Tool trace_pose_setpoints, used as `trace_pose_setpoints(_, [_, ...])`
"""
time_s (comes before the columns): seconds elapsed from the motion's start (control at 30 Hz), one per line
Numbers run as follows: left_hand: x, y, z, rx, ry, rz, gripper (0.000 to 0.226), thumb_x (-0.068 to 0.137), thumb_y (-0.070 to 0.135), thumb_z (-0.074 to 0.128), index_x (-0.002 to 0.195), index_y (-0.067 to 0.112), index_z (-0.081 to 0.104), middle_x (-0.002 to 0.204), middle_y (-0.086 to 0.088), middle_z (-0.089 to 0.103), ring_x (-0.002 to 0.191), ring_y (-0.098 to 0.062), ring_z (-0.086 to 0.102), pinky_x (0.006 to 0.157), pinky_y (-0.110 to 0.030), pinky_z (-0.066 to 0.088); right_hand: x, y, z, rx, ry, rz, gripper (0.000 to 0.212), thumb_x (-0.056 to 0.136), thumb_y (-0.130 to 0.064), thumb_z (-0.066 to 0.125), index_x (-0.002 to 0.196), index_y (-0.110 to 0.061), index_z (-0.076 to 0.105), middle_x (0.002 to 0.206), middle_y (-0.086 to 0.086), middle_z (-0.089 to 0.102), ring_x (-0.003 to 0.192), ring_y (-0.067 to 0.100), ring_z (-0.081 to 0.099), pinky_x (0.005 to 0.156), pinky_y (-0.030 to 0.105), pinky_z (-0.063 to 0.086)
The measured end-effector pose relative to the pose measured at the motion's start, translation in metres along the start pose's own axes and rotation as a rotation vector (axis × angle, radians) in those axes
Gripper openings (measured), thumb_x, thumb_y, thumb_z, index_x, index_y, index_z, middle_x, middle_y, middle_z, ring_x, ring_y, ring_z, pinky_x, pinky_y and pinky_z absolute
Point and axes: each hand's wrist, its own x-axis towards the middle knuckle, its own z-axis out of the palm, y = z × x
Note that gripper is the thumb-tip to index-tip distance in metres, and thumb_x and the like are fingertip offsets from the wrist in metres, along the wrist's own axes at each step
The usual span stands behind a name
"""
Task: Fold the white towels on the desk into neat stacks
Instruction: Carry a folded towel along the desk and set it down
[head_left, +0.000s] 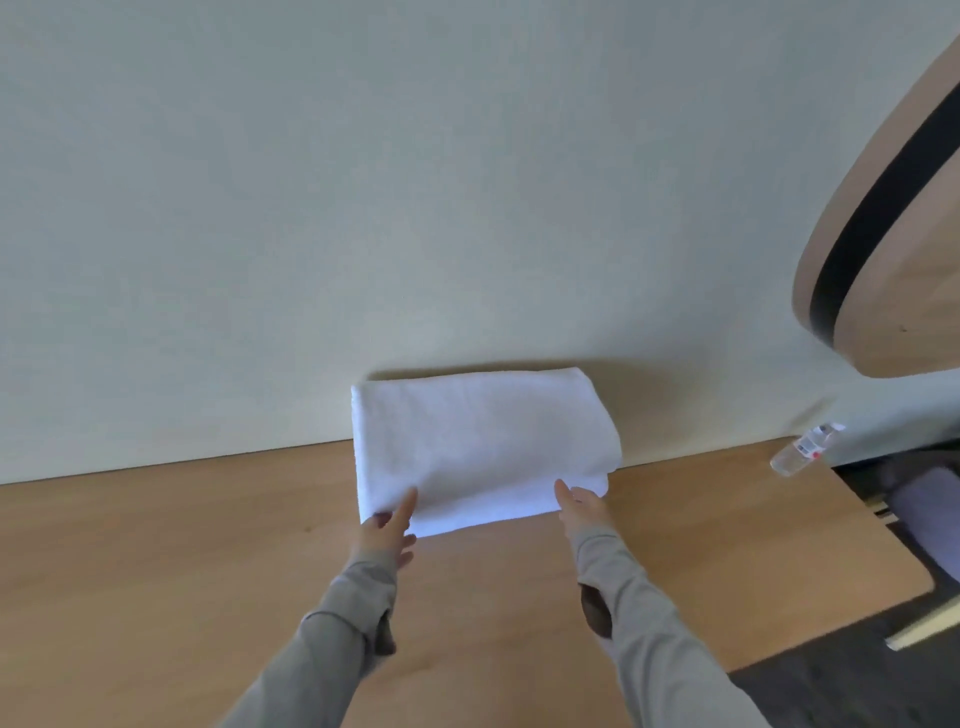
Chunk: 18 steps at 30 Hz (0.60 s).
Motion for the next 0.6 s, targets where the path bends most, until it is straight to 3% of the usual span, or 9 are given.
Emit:
trace_pose_setpoints(0.07, [0.004,0.000,0.015,-0.246,0.046,-0.067,0.053,0.078,0.050,0.066,0.106,0.008,0.051,0.103,-0.008,0.058,0.089,-0.024,0.061,0.074,-0.033,0.050,0.019,-0.001,-0.006,0.195,-0.065,0.104,0.035,0.093,-0.038,0.050,0.120,-0.015,0.045,0.105,0.009,0.054,0.094,0.021,0.056,0.091,0.034,0.046])
trace_pose_setpoints(0.17, [0.007,0.003,0.033,-0.504,0.151,-0.097,0.048,0.073,0.052,0.069,0.086,0.011,0.048,0.096,-0.011,0.056,0.077,-0.019,0.059,0.065,-0.027,0.049,0.045,-0.004,-0.011,0.527,-0.094,0.253,0.043,0.091,-0.035,0.057,0.117,-0.003,0.050,0.110,0.014,0.057,0.104,0.027,0.060,0.095,0.038,0.049])
trace_pose_setpoints(0.27, [0.007,0.008,0.047,-0.697,0.184,-0.086,0.069,0.066,0.049,0.078,0.112,0.005,0.052,0.113,-0.010,0.060,0.094,-0.021,0.063,0.081,-0.030,0.052,0.061,-0.009,-0.010,0.842,-0.116,0.328,0.045,0.083,-0.038,0.066,0.102,0.001,0.051,0.098,0.015,0.055,0.089,0.025,0.058,0.086,0.035,0.050])
trace_pose_setpoints(0.33, [0.007,0.013,0.057,-0.802,0.213,-0.076,0.080,0.058,0.046,0.084,0.122,0.008,0.052,0.116,-0.009,0.063,0.102,-0.023,0.064,0.094,-0.033,0.050,0.067,-0.013,-0.010,0.982,-0.115,0.360,0.057,0.076,-0.042,0.073,0.111,-0.004,0.048,0.102,0.013,0.055,0.092,0.025,0.057,0.088,0.036,0.050])
trace_pose_setpoints(0.43, [0.008,0.024,0.070,-0.856,0.335,-0.095,0.080,0.056,0.042,0.087,0.121,0.012,0.050,0.110,-0.005,0.062,0.099,-0.022,0.063,0.092,-0.032,0.050,0.073,-0.024,-0.007,1.050,-0.108,0.403,0.073,0.066,-0.051,0.078,0.119,-0.011,0.048,0.115,0.009,0.055,0.116,0.027,0.052,0.096,0.042,0.047])
trace_pose_setpoints(0.5, [0.010,0.033,0.075,-0.883,0.384,-0.101,0.070,0.057,0.044,0.085,0.111,0.014,0.051,0.097,-0.001,0.059,0.090,-0.019,0.060,0.085,-0.029,0.050,0.071,-0.037,-0.003,1.026,-0.108,0.398,0.083,0.060,-0.058,0.078,0.125,-0.015,0.049,0.119,0.005,0.057,0.117,0.024,0.053,0.095,0.040,0.047])
trace_pose_setpoints(0.6, [0.011,0.048,0.083,-0.864,0.408,-0.080,0.059,0.055,0.048,0.085,0.090,0.014,0.052,0.086,0.001,0.058,0.076,-0.015,0.058,0.079,-0.030,0.051,0.066,-0.059,-0.003,0.975,-0.106,0.369,0.079,0.061,-0.061,0.076,0.124,-0.020,0.050,0.115,0.003,0.060,0.110,0.023,0.056,0.096,0.042,0.047])
